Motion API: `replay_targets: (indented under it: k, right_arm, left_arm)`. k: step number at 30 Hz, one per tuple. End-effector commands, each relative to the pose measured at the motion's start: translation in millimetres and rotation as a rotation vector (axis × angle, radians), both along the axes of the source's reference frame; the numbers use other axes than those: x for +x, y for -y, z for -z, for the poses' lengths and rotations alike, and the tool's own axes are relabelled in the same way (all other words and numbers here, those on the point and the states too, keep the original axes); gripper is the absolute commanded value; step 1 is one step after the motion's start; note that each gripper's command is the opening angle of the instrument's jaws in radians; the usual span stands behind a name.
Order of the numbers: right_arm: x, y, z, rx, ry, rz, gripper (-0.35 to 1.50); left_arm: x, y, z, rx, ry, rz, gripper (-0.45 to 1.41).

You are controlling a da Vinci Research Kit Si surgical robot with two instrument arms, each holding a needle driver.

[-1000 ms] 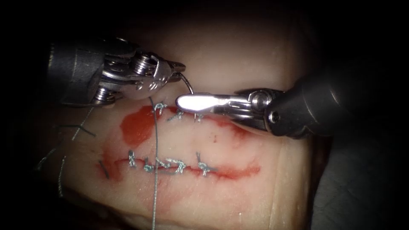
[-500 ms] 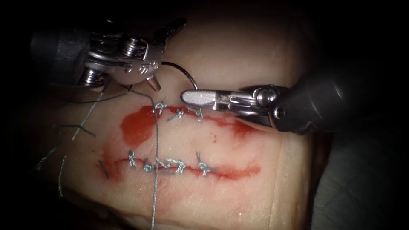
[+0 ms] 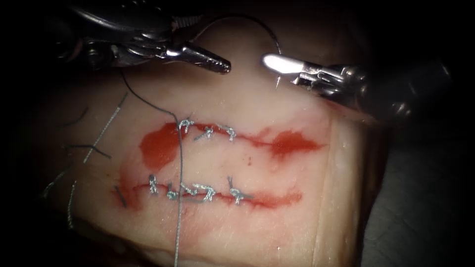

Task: Wound Closure

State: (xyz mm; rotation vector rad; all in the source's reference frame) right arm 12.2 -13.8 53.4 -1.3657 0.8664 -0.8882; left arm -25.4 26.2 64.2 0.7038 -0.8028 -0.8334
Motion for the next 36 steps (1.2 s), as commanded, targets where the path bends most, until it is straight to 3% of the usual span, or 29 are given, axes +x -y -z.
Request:
replay_targets:
  k: [1,6,11,15,16,21,23,24,28,31,36]
  right_arm:
    - [0.0,-0.4,-0.4,-0.017,-0.055,0.001,-0.35]
    - [-0.5,-0.5,-0.5,0.055,-0.143,-0.012,-0.35]
    - [0.2,-0.1,-0.8,0.225,-0.216,0.004,-0.35]
    - [1.3,0.4,-1.1,0.352,-0.286,0.038,-0.35]
    - [2.1,0.8,-1.3,0.376,-0.309,0.063,-0.35]
    - [4.0,1.5,-1.4,0.392,-0.325,0.064,-0.35]
    - [4.4,1.6,-1.3,0.392,-0.326,0.062,-0.35]
    - [4.3,1.5,-1.2,0.356,-0.301,0.036,-0.35]
    - [3.6,1.1,-1.1,0.290,-0.251,-0.010,-0.35]
    - [2.1,0.3,-1.0,0.242,-0.200,-0.057,-0.35]
    - [-0.3,-0.7,-0.6,0.175,-0.138,-0.099,-0.35]
  left_arm:
    - [-0.4,0.0,-1.1,0.040,0.006,-0.023,0.58]
    - [0.2,0.7,-4.2,0.189,0.042,-0.068,0.58]
    - [-0.1,-0.2,-8.2,0.254,0.070,0.015,0.61]
    - [-0.8,-2.0,-10.6,0.268,0.205,0.154,0.61]
    - [-1.1,-2.7,-11.6,0.335,0.285,0.267,0.59]
    - [-2.3,-1.5,-13.1,0.407,0.413,0.363,0.64]
    - [-3.0,-0.9,-13.3,0.407,0.445,0.347,0.63]
    - [-3.8,-0.1,-13.3,0.406,0.470,0.322,0.78]
    - [-4.0,0.7,-12.2,0.423,0.481,0.268,0.68]
    - [-3.8,0.9,-10.5,0.460,0.395,0.206,0.78]
    - [-3.2,0.9,-9.6,0.466,0.337,0.190,0.83]
